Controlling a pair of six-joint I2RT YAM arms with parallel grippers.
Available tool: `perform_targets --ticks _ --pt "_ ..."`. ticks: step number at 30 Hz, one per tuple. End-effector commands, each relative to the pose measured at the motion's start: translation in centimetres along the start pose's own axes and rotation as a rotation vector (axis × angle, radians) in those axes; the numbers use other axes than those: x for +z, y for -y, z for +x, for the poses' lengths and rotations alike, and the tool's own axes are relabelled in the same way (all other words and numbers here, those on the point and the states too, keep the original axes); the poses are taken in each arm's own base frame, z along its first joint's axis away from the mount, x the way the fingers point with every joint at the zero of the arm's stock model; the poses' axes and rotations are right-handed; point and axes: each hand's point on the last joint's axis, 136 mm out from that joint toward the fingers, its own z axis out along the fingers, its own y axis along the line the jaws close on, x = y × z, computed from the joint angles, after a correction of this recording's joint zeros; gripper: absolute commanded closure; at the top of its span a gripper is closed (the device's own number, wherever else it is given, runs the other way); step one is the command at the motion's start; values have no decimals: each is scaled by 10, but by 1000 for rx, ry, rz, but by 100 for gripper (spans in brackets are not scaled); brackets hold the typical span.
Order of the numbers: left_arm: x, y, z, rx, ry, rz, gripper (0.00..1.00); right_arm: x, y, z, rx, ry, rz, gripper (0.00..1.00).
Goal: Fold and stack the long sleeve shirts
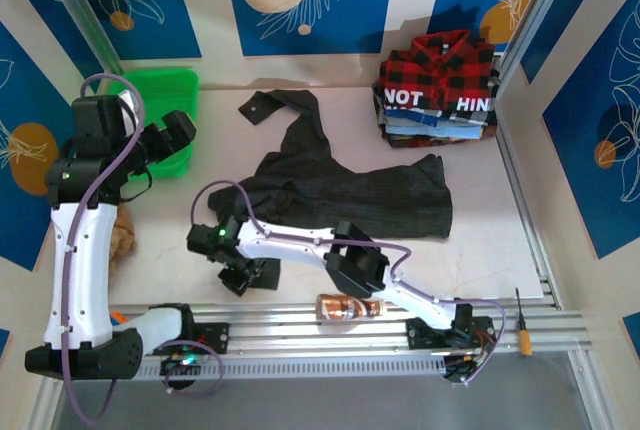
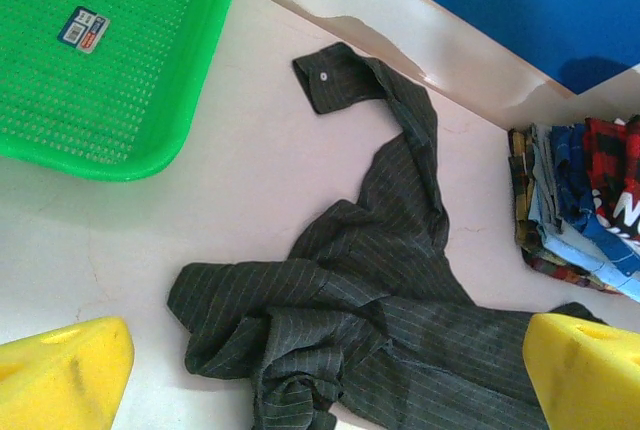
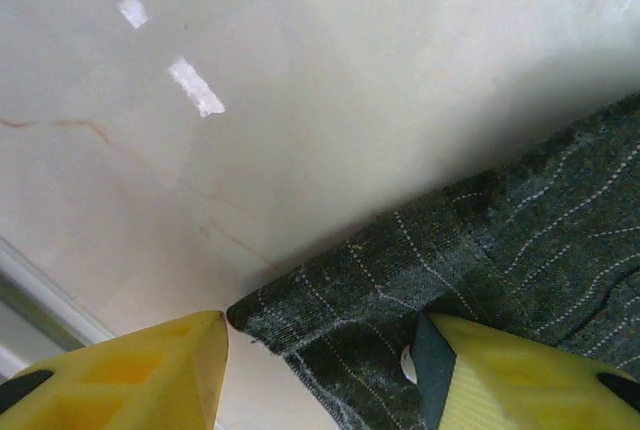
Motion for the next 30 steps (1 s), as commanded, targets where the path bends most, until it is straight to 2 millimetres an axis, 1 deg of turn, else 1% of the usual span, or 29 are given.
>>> perform_targets --ticks 1,3,4,6,7,8,9,11,12,14,15,16,17,18,20,22,23,25,26,29,30 --pt "-4 -9 4 20 0 -31 0 22 6 5 -35 -42 80 49" --pt "-4 -10 5 22 -1 -36 0 29 11 7 -31 -58 109 52" --pt "-4 -10 5 23 -2 -36 0 32 14 8 -26 -66 118 56" --pt "-4 -12 6 25 -1 -41 0 33 17 6 -18 -62 125 65" --pt "-4 -12 6 27 1 -43 0 30 20 3 -9 -52 127 73" --pt "-5 -12 5 30 3 -46 0 25 21 0 -4 -38 125 80" --pt "-5 -12 5 32 5 -48 0 18 23 -3 0 -20 124 85" --pt "-6 -13 2 38 13 -54 0 -2 21 -11 3 34 90 93" --pt "-7 -13 1 38 17 -57 0 -12 18 -14 6 57 60 96" --pt "-10 -12 -3 40 30 -58 0 -43 14 -21 33 121 -31 100" --pt "-11 -11 -5 40 37 -58 0 -59 13 -24 46 155 -75 100" --pt "-13 -10 -8 38 48 -56 0 -78 9 -26 56 190 -135 100" --pt "-15 -9 -11 36 58 -57 0 -101 11 -27 73 231 -184 100" --pt "-16 -8 -14 32 67 -56 0 -120 11 -28 80 265 -229 100" --pt "-19 -5 -19 23 86 -48 0 -164 20 -27 100 342 -304 100" --pt "-18 -2 -21 14 95 -33 0 -202 34 -25 119 411 -364 100" --pt "-16 0 -21 12 93 -18 0 -221 46 -24 141 448 -387 100" --pt "-9 0 -16 -1 70 -5 0 -250 67 -24 187 500 -451 100" --pt "-4 1 -11 -10 53 7 0 -262 80 -24 215 523 -481 100" --pt "13 0 8 -26 1 21 0 -284 114 -25 286 580 -528 100" --pt "18 -2 16 -28 -15 18 0 -290 122 -25 302 594 -542 100"
